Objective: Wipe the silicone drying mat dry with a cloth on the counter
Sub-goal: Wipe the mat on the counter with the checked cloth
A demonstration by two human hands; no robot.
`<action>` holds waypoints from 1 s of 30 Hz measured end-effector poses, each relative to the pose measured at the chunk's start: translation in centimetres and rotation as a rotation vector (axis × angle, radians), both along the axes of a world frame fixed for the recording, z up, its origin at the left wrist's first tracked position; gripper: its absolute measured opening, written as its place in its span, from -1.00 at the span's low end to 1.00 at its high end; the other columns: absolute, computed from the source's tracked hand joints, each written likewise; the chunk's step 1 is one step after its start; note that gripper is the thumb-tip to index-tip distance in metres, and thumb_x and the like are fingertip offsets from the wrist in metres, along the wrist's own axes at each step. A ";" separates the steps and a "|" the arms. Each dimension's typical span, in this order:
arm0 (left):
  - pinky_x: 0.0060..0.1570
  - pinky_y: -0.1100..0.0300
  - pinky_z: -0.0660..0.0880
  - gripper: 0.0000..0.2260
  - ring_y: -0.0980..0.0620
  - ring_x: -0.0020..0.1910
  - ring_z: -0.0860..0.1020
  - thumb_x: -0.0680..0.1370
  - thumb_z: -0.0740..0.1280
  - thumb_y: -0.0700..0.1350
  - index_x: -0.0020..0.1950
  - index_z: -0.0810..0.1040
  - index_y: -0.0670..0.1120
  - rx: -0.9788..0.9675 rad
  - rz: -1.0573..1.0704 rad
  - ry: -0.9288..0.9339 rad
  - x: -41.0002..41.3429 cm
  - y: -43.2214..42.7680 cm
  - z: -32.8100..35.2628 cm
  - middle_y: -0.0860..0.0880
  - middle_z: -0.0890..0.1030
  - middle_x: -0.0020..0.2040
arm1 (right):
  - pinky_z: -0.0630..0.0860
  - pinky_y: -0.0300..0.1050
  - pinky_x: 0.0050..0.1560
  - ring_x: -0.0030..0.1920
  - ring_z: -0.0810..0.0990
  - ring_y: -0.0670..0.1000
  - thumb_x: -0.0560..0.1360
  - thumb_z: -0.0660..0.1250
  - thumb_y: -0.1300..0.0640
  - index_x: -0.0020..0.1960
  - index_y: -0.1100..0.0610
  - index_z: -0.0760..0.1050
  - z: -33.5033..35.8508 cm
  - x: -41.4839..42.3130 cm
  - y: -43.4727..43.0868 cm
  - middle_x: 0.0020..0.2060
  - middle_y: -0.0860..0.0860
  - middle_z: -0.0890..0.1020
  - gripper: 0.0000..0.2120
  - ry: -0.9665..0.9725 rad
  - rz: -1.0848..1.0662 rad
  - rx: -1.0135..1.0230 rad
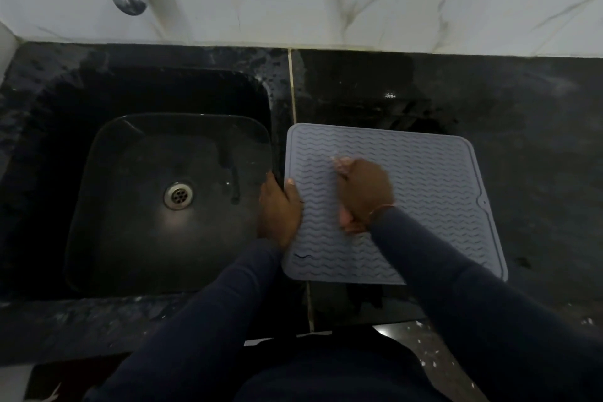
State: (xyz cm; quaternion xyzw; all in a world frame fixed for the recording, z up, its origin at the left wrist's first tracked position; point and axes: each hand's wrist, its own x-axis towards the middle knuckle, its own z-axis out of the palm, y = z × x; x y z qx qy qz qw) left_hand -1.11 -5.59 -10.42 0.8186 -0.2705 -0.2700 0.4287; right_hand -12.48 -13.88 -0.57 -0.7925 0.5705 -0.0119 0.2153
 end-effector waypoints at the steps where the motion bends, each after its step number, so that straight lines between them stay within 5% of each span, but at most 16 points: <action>1: 0.34 -0.12 0.33 -0.40 -0.13 0.35 0.41 0.55 0.04 0.22 0.46 0.27 -0.14 -0.002 0.000 -0.002 0.1 0.0 0.0 -0.18 0.42 0.37 | 0.55 0.02 -0.04 -0.15 0.59 0.07 0.64 0.13 0.00 -0.09 0.15 0.56 -0.1 2.1 1.1 -0.22 0.07 0.60 -0.68 -0.033 0.095 0.005; 6: 0.31 -0.11 0.39 -0.48 -0.03 0.30 0.47 0.57 0.08 0.24 0.41 0.36 -0.04 -0.060 -0.011 0.052 0.5 0.0 -0.5 -0.08 0.49 0.33 | 0.41 -0.13 -0.15 -0.11 0.60 0.06 0.57 0.25 -0.09 -0.05 0.15 0.61 -0.5 5.2 0.1 -0.15 0.06 0.64 -0.68 -0.131 0.286 0.187; 9: 0.36 -0.13 0.32 -0.41 -0.11 0.37 0.37 0.59 0.03 0.21 0.47 0.24 -0.15 -0.021 -0.023 0.037 0.2 0.1 0.1 -0.17 0.38 0.40 | 0.41 -0.16 -0.26 -0.23 0.58 0.01 0.58 0.18 -0.24 -0.15 0.10 0.58 0.3 -0.5 -3.0 -0.29 0.01 0.60 -0.56 -0.140 0.124 0.105; 13: 0.37 -0.13 0.30 -0.40 -0.11 0.38 0.36 0.59 0.03 0.20 0.49 0.21 -0.17 -0.022 -0.016 0.040 0.2 0.1 -0.2 -0.18 0.37 0.42 | 0.41 -0.09 -0.15 -0.11 0.58 0.13 0.56 0.26 -0.09 0.00 0.18 0.53 -0.4 -6.0 -3.9 -0.15 0.11 0.60 -0.68 0.081 -0.172 -0.049; 18: 0.35 -0.08 0.33 -0.50 -0.13 0.33 0.40 0.61 0.09 0.10 0.46 0.27 -0.17 -0.043 -0.019 0.007 0.4 0.1 -0.3 -0.20 0.42 0.35 | 0.49 -0.03 -0.02 -0.04 0.59 0.06 0.63 0.16 -0.02 0.06 0.14 0.58 -1.9 2.8 1.5 -0.09 0.06 0.62 -0.71 -0.157 0.150 -0.006; 23: 0.36 -0.02 0.31 -0.55 -0.11 0.33 0.39 0.64 0.10 0.05 0.47 0.26 -0.15 -0.035 -0.034 0.032 0.3 0.3 0.1 -0.18 0.41 0.37 | 0.41 -0.11 -0.19 -0.29 0.52 -0.03 0.61 0.22 -0.08 -0.20 0.09 0.52 0.2 1.1 -1.5 -0.33 -0.02 0.53 -0.68 -0.187 0.198 0.126; 27: 0.40 -0.07 0.29 -0.43 -0.08 0.36 0.38 0.59 0.05 0.17 0.49 0.23 -0.15 -0.059 -0.005 0.023 0.2 0.2 0.2 -0.16 0.40 0.40 | 0.37 -0.09 -0.16 -0.10 0.58 0.15 0.56 0.26 -0.13 0.00 0.15 0.52 0.2 -4.4 -3.1 -0.18 0.08 0.58 -0.67 0.076 -0.072 -0.094; 30: 0.38 -0.08 0.31 -0.46 -0.09 0.35 0.38 0.60 0.07 0.14 0.49 0.24 -0.15 -0.064 -0.021 0.025 0.3 0.2 0.1 -0.17 0.41 0.39 | 0.35 -0.10 -0.10 -0.01 0.58 0.13 0.59 0.22 -0.04 0.09 0.15 0.49 -0.7 -1.0 0.1 -0.06 0.09 0.61 -0.73 0.018 -0.002 -0.115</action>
